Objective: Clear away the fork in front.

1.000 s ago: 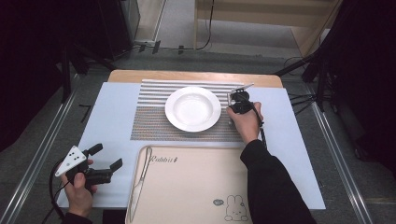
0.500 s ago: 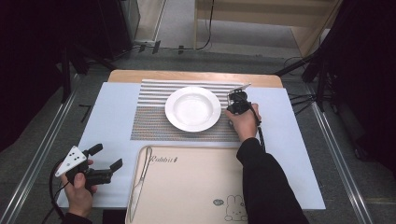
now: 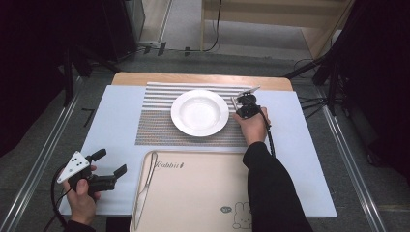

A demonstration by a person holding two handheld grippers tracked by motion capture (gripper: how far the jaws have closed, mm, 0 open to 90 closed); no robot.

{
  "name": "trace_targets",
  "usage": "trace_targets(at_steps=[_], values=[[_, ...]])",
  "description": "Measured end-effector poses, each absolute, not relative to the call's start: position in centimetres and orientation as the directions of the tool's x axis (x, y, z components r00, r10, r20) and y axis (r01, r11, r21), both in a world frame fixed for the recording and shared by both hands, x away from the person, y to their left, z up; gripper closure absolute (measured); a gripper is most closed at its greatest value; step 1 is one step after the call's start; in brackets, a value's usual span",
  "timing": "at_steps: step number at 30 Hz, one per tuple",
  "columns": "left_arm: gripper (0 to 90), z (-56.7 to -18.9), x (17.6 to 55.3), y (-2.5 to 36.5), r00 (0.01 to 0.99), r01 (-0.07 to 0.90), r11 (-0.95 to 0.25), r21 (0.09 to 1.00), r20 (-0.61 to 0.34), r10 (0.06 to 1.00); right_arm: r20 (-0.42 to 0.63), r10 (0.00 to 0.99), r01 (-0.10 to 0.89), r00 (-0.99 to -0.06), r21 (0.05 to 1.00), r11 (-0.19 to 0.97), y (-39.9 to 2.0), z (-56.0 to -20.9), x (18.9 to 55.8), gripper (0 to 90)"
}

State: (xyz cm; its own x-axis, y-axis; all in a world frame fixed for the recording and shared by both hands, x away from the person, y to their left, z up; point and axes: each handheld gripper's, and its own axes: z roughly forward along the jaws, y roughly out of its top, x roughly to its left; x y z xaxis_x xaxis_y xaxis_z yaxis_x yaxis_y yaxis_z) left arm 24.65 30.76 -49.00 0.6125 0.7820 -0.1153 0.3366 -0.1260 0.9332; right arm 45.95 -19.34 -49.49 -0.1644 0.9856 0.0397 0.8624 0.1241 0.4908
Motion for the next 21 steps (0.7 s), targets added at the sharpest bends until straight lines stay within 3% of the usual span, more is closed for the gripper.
trace_targets(at_steps=[21], values=[[0.0,-48.9,24.5,30.8,0.613,0.329,-0.118,0.937,-0.117,0.781,0.100,0.968,0.825,-0.230,0.548,0.139,-21.4,-49.7,44.7,83.7]])
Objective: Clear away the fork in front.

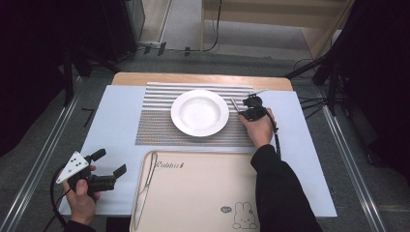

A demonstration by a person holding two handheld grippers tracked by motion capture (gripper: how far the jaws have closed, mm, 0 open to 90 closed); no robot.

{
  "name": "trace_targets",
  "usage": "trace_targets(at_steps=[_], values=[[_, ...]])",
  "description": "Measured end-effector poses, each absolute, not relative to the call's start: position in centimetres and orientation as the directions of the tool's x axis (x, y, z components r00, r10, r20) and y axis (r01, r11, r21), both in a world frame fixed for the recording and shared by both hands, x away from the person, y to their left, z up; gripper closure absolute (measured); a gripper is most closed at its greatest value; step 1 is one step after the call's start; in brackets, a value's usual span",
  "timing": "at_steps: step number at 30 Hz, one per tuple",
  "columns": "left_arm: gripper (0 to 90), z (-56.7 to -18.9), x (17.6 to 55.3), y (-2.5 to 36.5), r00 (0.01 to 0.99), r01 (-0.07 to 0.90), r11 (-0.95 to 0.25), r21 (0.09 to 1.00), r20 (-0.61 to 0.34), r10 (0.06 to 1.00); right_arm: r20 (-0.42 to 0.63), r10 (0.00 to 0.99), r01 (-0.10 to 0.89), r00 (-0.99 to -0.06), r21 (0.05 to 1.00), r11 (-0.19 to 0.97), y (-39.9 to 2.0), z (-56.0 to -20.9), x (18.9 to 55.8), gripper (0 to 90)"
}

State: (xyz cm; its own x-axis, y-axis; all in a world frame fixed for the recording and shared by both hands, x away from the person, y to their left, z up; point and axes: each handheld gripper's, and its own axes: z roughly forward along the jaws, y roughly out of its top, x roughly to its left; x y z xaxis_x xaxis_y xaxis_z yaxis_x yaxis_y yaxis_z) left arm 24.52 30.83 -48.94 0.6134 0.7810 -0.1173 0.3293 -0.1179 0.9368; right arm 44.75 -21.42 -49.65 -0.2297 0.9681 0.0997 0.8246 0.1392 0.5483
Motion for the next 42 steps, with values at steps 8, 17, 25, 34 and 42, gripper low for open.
trace_targets(at_steps=[8,17,25,34,42], values=[[0.0,-48.9,24.5,30.8,0.612,0.330,-0.119,0.937,-0.116,0.783,0.116,0.960,0.783,-0.255,0.607,0.135,-22.1,-49.1,43.5,83.8],[0.0,-48.8,24.5,30.7,0.617,0.327,-0.130,0.936,-0.107,0.780,0.145,0.953,0.735,-0.266,0.670,0.103,-22.3,-48.5,42.0,83.7],[0.0,-48.7,24.5,30.4,0.622,0.324,-0.149,0.934,-0.092,0.778,0.159,0.946,0.694,-0.283,0.715,0.087,-22.7,-48.0,40.4,83.7],[0.0,-48.0,24.8,29.6,0.633,0.323,-0.159,0.933,-0.088,0.769,0.174,0.932,0.643,-0.317,0.762,0.077,-22.9,-47.2,38.2,83.7],[0.0,-47.4,25.1,28.1,0.654,0.324,-0.202,0.924,-0.065,0.754,0.181,0.918,0.608,-0.353,0.790,0.078,-22.9,-46.5,36.4,83.7]])
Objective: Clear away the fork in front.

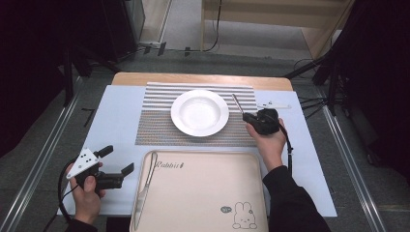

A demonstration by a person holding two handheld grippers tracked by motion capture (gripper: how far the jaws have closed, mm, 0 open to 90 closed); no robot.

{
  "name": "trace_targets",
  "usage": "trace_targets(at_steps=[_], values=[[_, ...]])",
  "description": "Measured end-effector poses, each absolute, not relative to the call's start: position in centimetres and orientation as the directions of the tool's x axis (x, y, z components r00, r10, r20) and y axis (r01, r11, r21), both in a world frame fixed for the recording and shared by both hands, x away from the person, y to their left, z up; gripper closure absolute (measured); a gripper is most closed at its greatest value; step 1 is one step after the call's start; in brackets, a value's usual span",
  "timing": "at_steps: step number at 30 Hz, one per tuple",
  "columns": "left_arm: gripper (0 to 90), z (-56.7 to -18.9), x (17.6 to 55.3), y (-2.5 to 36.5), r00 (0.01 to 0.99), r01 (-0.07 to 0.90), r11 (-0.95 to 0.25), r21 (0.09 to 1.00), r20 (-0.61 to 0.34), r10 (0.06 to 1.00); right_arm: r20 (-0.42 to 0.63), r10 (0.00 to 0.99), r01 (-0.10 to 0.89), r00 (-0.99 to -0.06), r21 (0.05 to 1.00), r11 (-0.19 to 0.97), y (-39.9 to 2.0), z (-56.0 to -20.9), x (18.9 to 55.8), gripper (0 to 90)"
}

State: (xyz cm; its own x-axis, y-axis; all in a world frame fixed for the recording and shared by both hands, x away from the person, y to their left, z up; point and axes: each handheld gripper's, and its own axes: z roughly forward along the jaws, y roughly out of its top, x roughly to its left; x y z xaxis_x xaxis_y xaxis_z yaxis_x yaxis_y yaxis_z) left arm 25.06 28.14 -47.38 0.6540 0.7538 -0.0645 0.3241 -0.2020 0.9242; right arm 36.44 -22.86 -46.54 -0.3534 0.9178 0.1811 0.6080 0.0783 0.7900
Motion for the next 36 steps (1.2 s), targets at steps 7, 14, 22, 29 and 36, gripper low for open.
trace_targets(at_steps=[7,14,22,29,36], values=[[0.0,-46.6,25.4,26.8,0.675,0.317,-0.200,0.927,-0.072,0.735,0.191,0.904,0.577,-0.381,0.813,0.071,-22.6,-46.1,34.9,83.7],[0.0,-45.9,25.9,25.5,0.692,0.319,-0.166,0.933,-0.109,0.714,0.192,0.891,0.555,-0.412,0.828,0.078,-22.1,-45.8,33.6,83.6],[0.0,-45.4,26.4,23.8,0.715,0.311,-0.179,0.933,-0.106,0.691,0.203,0.875,0.536,-0.440,0.841,0.075,-21.6,-45.7,32.2,83.6],[0.0,-44.9,27.1,22.3,0.729,0.304,-0.185,0.935,-0.103,0.677,0.205,0.865,0.520,-0.459,0.851,0.074,-21.1,-45.7,31.1,83.6],[0.0,-44.4,27.4,20.6,0.749,0.296,-0.177,0.939,-0.113,0.653,0.210,0.852,0.505,-0.480,0.860,0.073,-20.6,-45.8,30.0,83.6]])
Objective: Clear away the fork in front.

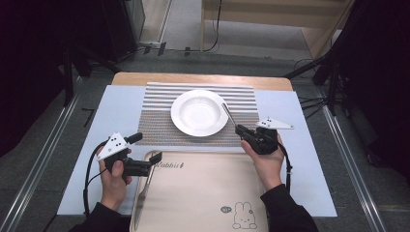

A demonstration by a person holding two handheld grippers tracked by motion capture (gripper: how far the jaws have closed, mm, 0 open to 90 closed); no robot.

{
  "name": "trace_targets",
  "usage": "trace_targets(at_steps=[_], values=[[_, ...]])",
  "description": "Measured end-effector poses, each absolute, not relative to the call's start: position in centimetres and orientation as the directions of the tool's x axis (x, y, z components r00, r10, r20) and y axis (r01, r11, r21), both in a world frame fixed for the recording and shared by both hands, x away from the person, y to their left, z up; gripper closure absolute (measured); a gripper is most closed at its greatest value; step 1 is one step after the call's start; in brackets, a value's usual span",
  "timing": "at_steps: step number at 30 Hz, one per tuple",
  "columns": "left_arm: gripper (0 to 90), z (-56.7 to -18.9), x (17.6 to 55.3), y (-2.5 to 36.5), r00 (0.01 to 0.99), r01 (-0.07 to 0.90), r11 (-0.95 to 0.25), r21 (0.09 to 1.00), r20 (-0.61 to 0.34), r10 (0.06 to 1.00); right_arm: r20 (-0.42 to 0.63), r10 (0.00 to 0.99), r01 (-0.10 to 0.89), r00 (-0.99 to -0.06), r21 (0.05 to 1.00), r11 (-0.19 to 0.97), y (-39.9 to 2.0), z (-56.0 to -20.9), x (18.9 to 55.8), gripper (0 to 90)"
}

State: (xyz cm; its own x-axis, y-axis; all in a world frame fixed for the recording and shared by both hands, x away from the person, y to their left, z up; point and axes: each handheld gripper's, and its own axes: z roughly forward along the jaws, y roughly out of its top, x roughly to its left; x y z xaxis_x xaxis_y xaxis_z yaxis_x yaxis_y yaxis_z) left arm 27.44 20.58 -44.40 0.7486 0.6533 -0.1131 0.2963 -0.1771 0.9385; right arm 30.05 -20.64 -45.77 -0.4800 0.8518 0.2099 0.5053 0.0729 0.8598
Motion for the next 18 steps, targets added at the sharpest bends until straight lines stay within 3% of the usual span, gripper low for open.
trace_targets(at_steps=[18], values=[[0.0,-43.7,28.1,15.5,0.788,0.277,-0.184,0.943,-0.113,0.605,0.221,0.826,0.482,-0.518,0.873,0.069,-19.6,-46.2,27.9,83.6]])
